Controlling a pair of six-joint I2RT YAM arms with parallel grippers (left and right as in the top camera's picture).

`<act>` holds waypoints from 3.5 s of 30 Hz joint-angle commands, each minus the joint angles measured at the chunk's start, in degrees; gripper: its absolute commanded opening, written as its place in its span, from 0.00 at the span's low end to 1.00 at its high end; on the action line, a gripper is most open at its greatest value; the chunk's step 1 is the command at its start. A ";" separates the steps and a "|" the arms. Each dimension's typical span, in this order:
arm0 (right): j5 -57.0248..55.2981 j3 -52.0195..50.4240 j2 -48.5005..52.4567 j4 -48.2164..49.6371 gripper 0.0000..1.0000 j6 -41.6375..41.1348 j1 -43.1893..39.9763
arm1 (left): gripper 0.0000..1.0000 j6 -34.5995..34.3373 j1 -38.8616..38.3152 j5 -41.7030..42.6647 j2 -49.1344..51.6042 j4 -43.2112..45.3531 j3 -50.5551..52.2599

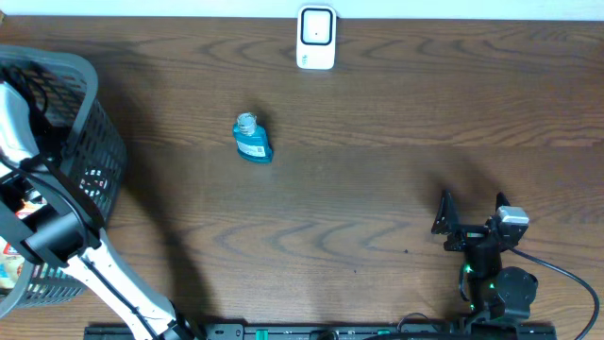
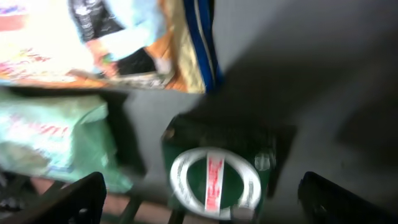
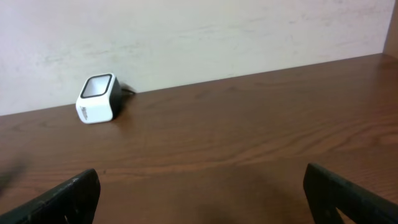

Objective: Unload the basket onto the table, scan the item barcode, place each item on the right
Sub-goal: 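Reach the left gripper into the basket and grasp the green ointment tin, then present the green tin to the scanner, then place it on the table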

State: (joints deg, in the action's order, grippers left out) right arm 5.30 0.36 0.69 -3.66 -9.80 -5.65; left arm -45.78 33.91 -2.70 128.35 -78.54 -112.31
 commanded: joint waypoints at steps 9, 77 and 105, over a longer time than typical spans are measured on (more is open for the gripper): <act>-0.28 -0.04 -0.31 -0.22 0.99 0.66 0.44 | 0.98 1.22 -0.02 2.32 0.17 8.28 11.87; -0.28 -0.04 -0.31 -0.24 0.99 0.66 0.44 | 0.53 3.43 -62.88 7.50 -46.77 26.60 13.07; -0.28 -0.04 -0.31 -0.24 0.99 0.68 0.44 | 0.53 51.95 -76.32 -8.46 -3.10 28.41 13.68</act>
State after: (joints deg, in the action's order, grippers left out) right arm 5.30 0.36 0.69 -3.66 -9.80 -5.65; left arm -2.44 -42.48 -7.97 124.25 -50.30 -98.50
